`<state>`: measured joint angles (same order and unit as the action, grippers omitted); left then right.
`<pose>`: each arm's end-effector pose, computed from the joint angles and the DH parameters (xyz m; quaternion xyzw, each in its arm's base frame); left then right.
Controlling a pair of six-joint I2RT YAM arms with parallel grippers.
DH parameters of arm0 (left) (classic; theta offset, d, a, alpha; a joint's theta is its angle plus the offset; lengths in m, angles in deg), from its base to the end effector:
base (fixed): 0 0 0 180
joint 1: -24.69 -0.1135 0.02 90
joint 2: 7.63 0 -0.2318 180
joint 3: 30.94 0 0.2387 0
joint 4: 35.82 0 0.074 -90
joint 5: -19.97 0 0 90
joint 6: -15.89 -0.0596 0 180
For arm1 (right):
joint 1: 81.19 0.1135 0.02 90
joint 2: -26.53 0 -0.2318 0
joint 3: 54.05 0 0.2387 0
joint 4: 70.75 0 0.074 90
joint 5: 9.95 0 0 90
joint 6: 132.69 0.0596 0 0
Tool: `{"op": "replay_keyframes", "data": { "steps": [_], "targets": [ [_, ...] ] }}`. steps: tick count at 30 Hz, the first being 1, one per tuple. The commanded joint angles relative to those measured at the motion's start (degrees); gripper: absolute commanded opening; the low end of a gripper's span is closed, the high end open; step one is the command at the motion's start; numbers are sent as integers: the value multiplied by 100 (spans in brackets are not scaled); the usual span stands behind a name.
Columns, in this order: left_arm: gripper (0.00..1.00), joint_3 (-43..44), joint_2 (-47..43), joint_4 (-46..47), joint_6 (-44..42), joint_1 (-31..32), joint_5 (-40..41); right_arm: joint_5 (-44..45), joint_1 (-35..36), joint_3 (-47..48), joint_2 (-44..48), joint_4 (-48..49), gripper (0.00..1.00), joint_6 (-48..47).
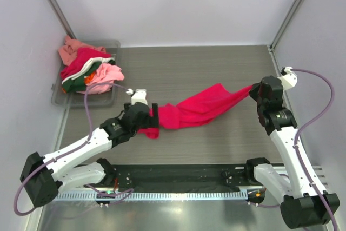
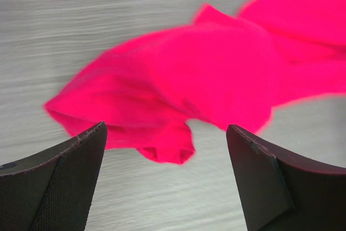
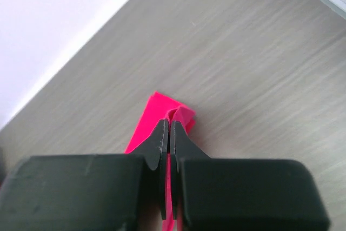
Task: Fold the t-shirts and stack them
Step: Flatten the tshirt out
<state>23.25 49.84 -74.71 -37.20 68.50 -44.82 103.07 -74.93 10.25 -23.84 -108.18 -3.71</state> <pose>0.1824 -0.1398 0.2094 -0.0346 0.8958 -0.1042 0.4306 0.2232 0.0010 0.2981 0.3358 0.7555 0.0526 0.5601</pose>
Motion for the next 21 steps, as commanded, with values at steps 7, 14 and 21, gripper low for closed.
{"op": "replay_keyframes", "data": {
  "steps": [7,14,21],
  "targets": [
    [83,887,1070,835,-1212,1840,203,149,-46,159,-228,-437,1,-207],
    [71,2029,2783,510,-1397,2140,598,106,-64,89,-237,-437,1,-225],
    [59,3417,4366,-474,-993,2027,1214,27,-90,19,-149,-437,1,-251]
  ]
}}
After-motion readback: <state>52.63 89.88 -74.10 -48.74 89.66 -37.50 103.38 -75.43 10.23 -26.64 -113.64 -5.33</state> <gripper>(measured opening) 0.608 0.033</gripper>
